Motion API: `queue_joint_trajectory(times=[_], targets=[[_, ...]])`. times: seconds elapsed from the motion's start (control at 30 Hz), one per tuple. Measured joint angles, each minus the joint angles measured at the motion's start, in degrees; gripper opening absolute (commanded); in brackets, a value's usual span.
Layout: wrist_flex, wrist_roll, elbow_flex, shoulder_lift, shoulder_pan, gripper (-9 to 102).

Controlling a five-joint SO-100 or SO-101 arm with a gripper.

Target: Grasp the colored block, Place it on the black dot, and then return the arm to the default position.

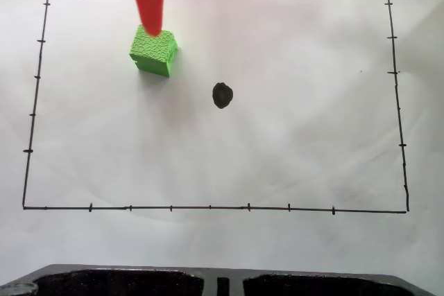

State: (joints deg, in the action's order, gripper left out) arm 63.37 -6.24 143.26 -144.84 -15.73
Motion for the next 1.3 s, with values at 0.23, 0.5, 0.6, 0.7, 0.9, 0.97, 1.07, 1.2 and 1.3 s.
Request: queue_joint_trajectory(times=[0.23,0.5,0.6,0.7,0.9,0.97,1.07,1.2,1.3], targets=[[1.32,3.96,0.0,2.37,-2.55,28],[2.02,4.66,-0.35,6.06,-4.04,38],[2.02,4.66,-0.35,7.21,-4.31,39],[0.88,5.63,-0.79,9.23,-5.01,39],[-3.08,6.59,-1.14,15.64,-4.92,39],[-4.31,6.68,-1.14,17.31,-4.75,38],[-5.63,6.86,-1.14,19.42,-3.78,38],[-7.03,6.86,-1.14,22.24,-2.2,36],[-7.21,6.94,-1.14,22.94,-2.2,34]])
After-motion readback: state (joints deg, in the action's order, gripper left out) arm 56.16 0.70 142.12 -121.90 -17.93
